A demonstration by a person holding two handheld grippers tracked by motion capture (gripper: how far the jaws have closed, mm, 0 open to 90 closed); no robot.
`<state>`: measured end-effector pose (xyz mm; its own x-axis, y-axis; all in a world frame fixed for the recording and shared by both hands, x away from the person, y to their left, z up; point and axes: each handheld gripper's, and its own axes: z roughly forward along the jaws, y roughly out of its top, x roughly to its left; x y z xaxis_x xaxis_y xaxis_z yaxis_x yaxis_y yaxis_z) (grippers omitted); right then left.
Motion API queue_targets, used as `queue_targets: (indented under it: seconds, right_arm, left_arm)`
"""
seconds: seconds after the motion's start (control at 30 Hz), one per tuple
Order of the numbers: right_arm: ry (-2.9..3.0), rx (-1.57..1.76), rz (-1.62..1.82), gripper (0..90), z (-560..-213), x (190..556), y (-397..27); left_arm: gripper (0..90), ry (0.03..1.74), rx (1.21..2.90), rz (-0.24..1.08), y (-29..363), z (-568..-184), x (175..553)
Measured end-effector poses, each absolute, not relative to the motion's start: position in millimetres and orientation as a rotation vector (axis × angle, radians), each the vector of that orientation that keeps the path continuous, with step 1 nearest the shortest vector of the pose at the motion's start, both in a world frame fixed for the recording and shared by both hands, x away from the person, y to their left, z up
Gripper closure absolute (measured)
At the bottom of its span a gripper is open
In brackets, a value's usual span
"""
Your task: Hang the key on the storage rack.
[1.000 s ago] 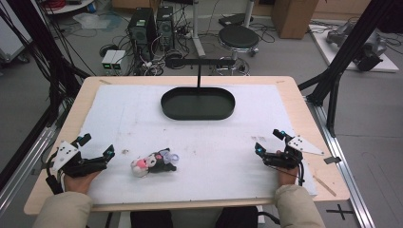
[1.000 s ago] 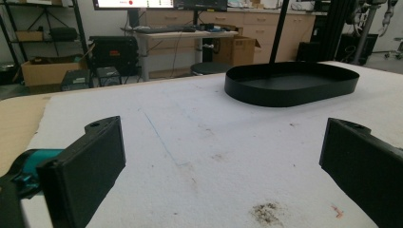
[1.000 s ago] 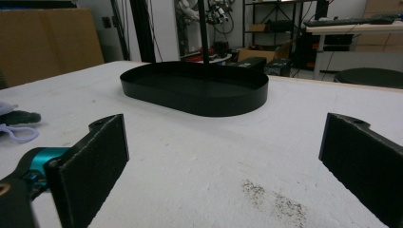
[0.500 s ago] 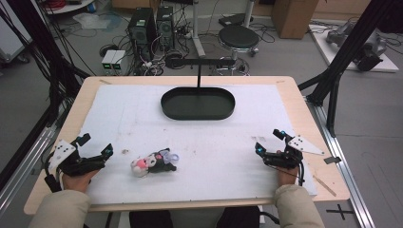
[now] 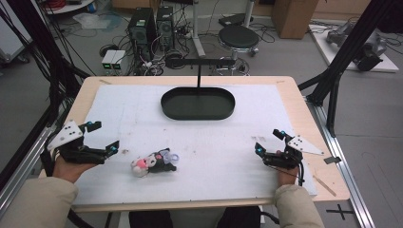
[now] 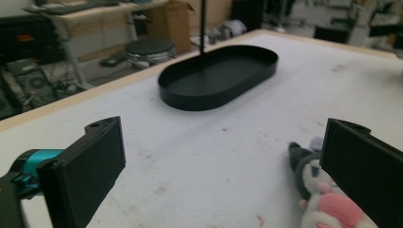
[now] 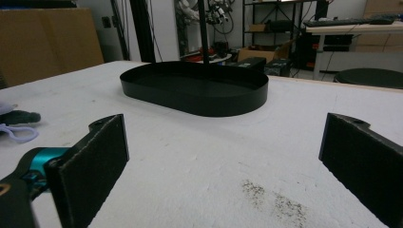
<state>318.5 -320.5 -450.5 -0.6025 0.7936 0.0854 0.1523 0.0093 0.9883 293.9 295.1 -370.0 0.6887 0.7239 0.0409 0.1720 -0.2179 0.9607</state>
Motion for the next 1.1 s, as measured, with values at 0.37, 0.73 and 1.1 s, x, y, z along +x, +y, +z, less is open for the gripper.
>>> queue_targets:
  seconds: [0.37,0.73,1.1]
  right_arm:
    - [1.784,0.969,1.635,1.6,-451,318,-320]
    - [1.785,0.972,1.634,1.6,-451,318,-320]
    - [1.785,0.97,1.634,1.6,-450,318,-320]
  left_arm:
    - [1.7,0.551,2.044,0.439,256,-338,302]
    - [1.7,0.519,2.289,0.375,220,-345,308]
    - [1.7,0.516,2.429,0.213,206,-367,311]
